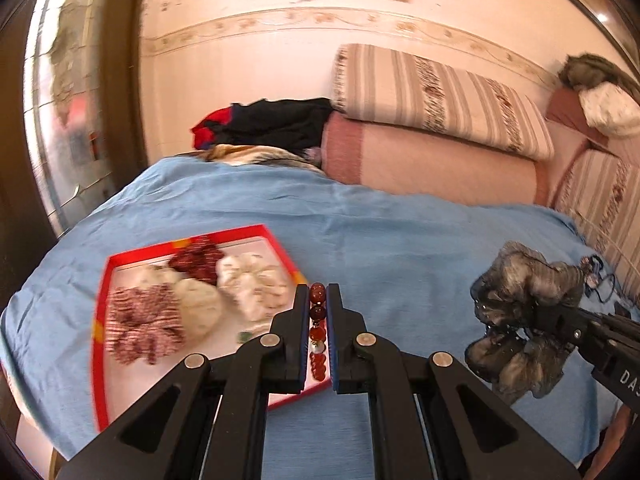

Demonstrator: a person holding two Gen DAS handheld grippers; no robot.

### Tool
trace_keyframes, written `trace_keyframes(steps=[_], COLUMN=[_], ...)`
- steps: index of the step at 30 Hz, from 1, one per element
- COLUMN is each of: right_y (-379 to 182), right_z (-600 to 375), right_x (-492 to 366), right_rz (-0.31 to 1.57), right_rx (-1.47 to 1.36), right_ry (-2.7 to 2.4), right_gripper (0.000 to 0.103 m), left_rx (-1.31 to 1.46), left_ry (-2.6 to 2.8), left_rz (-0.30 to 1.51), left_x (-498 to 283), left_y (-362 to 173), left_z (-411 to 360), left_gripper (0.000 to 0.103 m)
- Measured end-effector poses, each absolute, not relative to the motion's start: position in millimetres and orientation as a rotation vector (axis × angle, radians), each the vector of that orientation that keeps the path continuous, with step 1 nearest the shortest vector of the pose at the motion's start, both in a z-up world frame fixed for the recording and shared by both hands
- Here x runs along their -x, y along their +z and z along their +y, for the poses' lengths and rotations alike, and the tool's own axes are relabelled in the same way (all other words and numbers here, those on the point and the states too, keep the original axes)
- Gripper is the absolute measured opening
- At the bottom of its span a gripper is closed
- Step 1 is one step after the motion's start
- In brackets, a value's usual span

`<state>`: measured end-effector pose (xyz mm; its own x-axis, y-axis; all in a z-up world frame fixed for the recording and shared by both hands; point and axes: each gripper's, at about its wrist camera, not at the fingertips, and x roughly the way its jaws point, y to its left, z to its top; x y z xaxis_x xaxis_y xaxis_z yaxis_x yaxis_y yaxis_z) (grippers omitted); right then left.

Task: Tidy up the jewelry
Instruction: 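Lift and carry red bead bracelet in left tool and grey scrunchie in right tool to tray, then lower red bead bracelet and grey scrunchie into tray and open both tools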

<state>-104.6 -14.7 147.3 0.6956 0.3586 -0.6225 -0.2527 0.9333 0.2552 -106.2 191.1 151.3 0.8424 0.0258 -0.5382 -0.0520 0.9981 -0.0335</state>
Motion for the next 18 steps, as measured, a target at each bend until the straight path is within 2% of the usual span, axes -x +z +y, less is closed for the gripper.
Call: trace_keyframes(steps=[13,18], right_y=[159.2,151.3], right_z=[89.7,118.5], right_x=[83.9,69.5], right_rz=[0.753,0.789], right_rx=[-0.111,-0.144], right_ry=[0.496,0.550], right_gripper=[0.012,0.012], left_rx=[0.258,0.262], left_ry=[0.199,0.231], left_rz=[0.583,0.623], left_x=[113.6,116.5], left_y=[148.9,135.7], left_z=[321.8,340.2], left_gripper=[0.007,0.007])
